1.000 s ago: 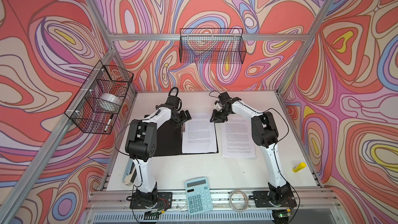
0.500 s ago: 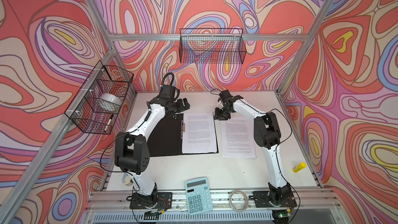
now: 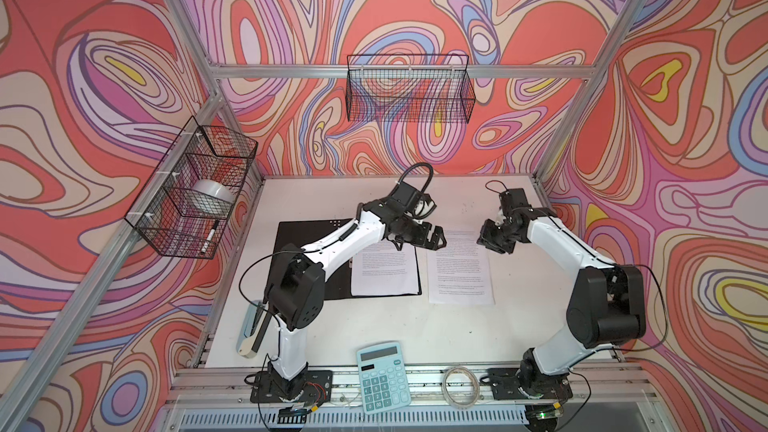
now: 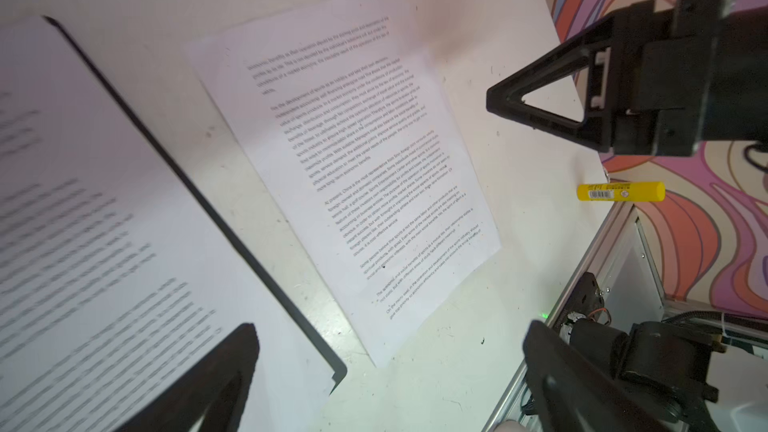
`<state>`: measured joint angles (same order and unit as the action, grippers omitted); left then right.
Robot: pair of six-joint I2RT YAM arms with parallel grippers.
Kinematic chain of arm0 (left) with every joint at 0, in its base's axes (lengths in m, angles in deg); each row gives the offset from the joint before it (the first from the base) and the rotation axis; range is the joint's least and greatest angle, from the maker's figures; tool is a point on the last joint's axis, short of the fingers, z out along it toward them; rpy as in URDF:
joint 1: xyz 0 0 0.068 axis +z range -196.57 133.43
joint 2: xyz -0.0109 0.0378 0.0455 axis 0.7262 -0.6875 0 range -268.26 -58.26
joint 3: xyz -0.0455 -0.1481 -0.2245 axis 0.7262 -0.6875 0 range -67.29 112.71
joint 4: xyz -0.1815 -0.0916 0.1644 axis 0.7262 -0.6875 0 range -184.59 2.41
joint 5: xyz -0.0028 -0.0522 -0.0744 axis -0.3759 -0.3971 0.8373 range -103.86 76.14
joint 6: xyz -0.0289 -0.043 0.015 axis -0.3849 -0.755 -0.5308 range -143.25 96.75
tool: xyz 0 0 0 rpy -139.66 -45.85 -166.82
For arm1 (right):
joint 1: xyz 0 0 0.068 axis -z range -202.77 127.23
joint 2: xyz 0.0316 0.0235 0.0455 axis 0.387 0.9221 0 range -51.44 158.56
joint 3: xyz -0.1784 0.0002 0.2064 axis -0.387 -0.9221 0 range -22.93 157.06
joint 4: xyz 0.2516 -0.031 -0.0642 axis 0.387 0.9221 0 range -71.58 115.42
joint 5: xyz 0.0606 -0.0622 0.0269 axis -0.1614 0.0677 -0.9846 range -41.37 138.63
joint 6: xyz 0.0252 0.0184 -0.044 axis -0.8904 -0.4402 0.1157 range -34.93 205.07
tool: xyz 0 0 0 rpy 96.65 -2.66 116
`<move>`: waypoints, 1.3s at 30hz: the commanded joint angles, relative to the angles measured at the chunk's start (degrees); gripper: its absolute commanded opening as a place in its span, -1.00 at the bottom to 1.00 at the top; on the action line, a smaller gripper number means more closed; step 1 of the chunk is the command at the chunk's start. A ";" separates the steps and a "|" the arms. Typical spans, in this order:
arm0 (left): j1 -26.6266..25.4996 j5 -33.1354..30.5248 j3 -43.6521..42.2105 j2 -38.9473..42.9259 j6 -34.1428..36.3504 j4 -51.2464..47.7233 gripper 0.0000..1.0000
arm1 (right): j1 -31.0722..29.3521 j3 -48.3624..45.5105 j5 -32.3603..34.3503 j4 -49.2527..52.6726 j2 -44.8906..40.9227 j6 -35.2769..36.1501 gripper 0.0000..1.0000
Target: Put the files into the folder
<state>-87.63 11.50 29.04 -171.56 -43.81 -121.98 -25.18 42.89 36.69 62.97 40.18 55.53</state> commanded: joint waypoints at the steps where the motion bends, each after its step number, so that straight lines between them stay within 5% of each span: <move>1: -2.13 1.06 3.46 -4.54 0.08 -3.65 1.00 | 2.05 -5.04 -0.92 -0.04 -1.70 -1.05 -0.34; 13: -4.21 -6.49 6.19 -12.21 -2.37 -6.21 0.99 | 5.83 -9.86 -3.65 -5.01 1.42 -1.01 -0.29; 39: -4.21 -0.77 13.17 -20.90 -5.18 -9.98 0.99 | 8.22 -11.48 -6.94 -8.12 6.11 1.24 -0.25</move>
<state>-91.69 8.73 41.09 -190.42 -47.94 -129.68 -17.36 32.37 29.96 55.17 44.99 55.93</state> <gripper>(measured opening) 0.997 0.375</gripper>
